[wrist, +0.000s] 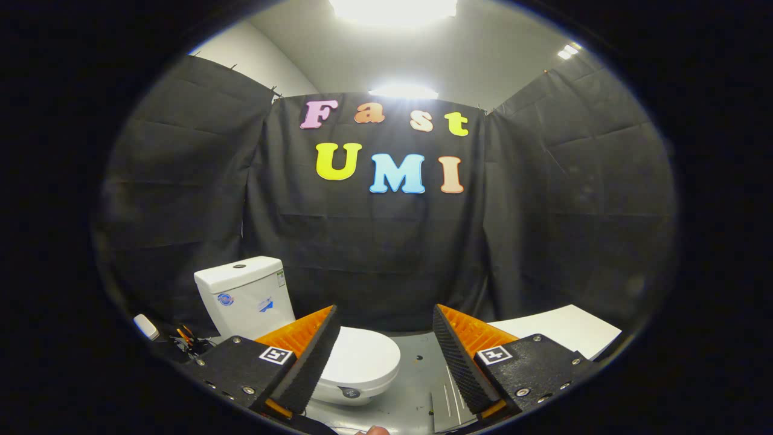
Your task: Open the toilet lid.
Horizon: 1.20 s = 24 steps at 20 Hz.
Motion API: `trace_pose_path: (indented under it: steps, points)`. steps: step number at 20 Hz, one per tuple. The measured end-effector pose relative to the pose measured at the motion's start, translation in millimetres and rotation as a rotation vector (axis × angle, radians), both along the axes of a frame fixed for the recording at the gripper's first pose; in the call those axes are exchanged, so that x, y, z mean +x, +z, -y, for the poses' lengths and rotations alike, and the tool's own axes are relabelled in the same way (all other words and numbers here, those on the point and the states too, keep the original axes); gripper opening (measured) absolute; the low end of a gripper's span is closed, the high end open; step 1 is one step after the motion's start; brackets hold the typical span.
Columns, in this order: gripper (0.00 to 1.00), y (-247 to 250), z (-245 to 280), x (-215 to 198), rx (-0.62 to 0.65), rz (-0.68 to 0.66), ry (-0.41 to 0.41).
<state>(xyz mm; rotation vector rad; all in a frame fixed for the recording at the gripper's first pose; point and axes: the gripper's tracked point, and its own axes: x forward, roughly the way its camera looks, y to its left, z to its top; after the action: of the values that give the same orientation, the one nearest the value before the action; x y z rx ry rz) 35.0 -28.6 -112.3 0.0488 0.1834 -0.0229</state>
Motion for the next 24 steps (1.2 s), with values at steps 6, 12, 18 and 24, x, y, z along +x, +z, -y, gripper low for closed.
trace_pose_path:
  steps: [6, 12, 18, 24]
  points:
    - [0.95, -29, -5, 9, 0.094, -0.002, -0.004]
    - [0.95, -57, -14, 17, 0.232, 0.011, 0.015]
    - [0.96, -122, -30, 25, 0.281, -0.09, -0.005]
    - [0.96, -202, -52, 28, 0.255, -0.256, -0.015]
